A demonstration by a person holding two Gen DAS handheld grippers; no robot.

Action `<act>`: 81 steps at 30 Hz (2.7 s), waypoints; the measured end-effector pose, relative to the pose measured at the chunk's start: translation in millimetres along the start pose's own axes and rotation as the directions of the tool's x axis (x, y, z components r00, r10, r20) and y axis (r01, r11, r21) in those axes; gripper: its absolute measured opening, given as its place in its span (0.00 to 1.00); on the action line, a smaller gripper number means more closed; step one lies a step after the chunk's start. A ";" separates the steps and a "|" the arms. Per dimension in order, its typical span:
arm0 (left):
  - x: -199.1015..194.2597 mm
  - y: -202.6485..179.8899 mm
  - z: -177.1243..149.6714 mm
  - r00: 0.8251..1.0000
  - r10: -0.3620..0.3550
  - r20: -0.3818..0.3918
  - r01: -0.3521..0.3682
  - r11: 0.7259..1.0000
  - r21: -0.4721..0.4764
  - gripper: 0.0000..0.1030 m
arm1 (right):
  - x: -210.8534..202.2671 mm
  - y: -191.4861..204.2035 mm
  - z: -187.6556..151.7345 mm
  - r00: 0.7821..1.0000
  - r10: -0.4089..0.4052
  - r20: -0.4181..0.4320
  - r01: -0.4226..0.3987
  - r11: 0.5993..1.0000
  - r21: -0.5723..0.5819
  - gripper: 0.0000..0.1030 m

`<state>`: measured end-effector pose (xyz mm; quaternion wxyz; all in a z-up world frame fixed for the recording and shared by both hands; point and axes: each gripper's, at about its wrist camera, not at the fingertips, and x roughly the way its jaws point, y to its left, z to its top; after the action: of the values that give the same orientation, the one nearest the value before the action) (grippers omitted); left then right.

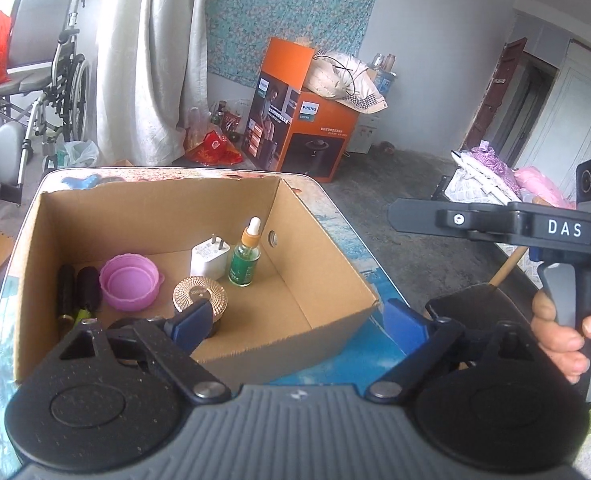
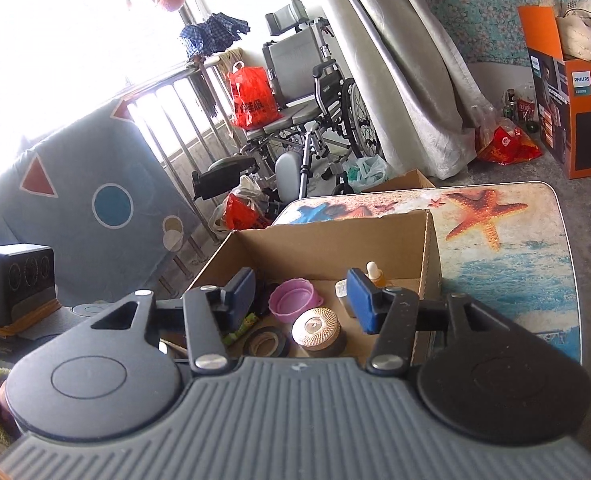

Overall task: Organize rigid objects
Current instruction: 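Move the open right tool to the white pill jar, then grasp the white pill jar with the right tool, then carry the white jar into the box and open the right tool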

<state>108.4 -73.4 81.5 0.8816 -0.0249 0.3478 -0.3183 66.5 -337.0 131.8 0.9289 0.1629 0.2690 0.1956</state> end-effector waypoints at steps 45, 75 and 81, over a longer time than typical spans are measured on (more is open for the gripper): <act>-15.6 102.4 -89.5 0.928 0.372 0.024 -0.370 0.926 -0.073 0.54 | 188.8 126.0 -99.8 0.923 0.231 -0.308 -0.193 0.970 0.149 0.44; -92.4 10.8 -32.1 0.883 0.413 0.224 -0.441 0.893 0.092 0.52 | 70.2 147.9 -46.2 0.937 0.343 -0.060 -0.342 0.939 0.030 0.40; -70.2 -14.2 14.1 0.913 0.308 0.267 -0.354 0.924 0.142 0.52 | 34.4 127.1 -3.4 0.961 0.274 0.041 -0.272 0.961 -0.041 0.41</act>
<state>70.5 -46.6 137.9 0.9566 0.0796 0.2062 -0.1897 56.3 -210.2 165.9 0.9017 0.1868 0.2189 0.3228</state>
